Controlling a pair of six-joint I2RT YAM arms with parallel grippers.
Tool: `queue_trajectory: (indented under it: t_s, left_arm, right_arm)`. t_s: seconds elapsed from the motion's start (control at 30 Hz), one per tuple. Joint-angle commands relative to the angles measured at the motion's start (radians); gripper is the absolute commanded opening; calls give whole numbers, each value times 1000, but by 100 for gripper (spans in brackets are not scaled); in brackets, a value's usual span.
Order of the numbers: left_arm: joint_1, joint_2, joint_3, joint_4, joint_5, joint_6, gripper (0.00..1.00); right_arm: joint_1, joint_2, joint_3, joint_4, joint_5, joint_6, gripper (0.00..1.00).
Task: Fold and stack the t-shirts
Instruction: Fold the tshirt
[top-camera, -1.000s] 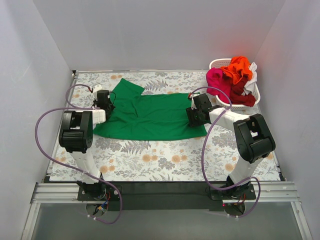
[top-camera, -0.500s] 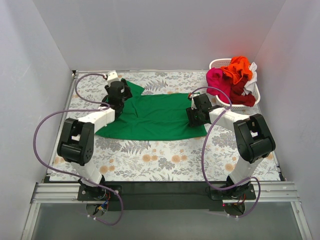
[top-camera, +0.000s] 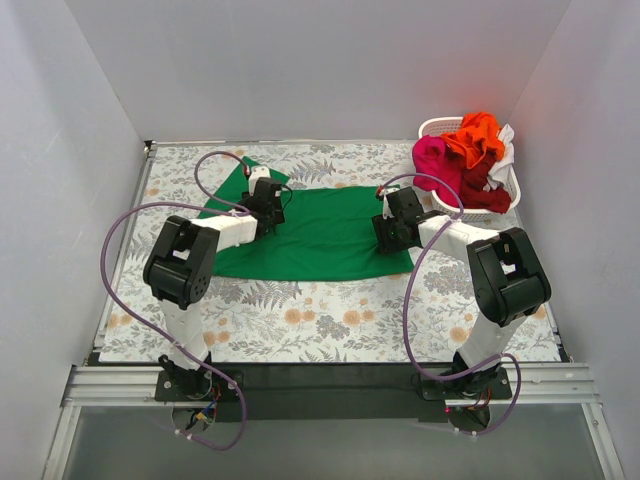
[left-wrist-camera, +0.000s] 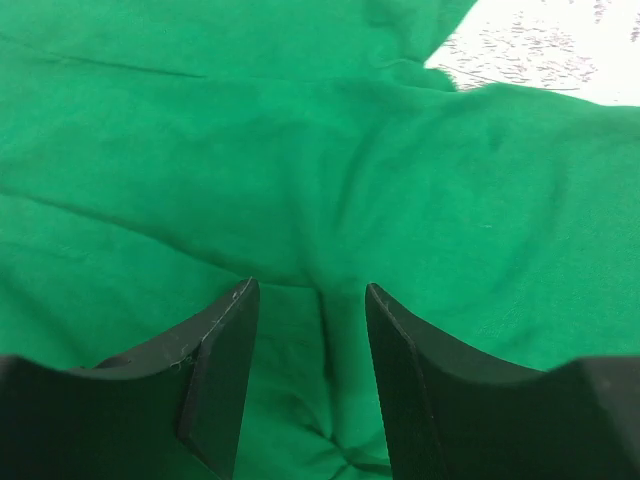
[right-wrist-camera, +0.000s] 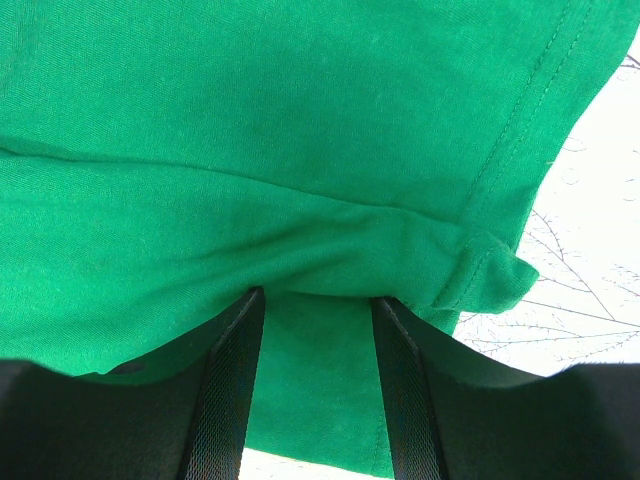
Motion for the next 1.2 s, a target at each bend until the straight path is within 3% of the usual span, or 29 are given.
queue_trajectory:
  t_s: [0.0, 0.53, 0.83, 1.17]
  left_arm:
    - [3, -49, -4, -23, -55, -29, 44]
    - [1, -88, -67, -23, -114, -55, 36]
    - [1, -182, -137, 67, -61, -57, 36]
    - [3, -119, -93, 17, -48, -40, 33]
  right_arm:
    - [5, -4, -24, -66, 2, 5, 42]
    - [5, -4, -25, -66, -3, 7, 43]
    - [4, -4, -25, -66, -9, 8, 43]
    - [5, -4, -25, -66, -9, 8, 43]
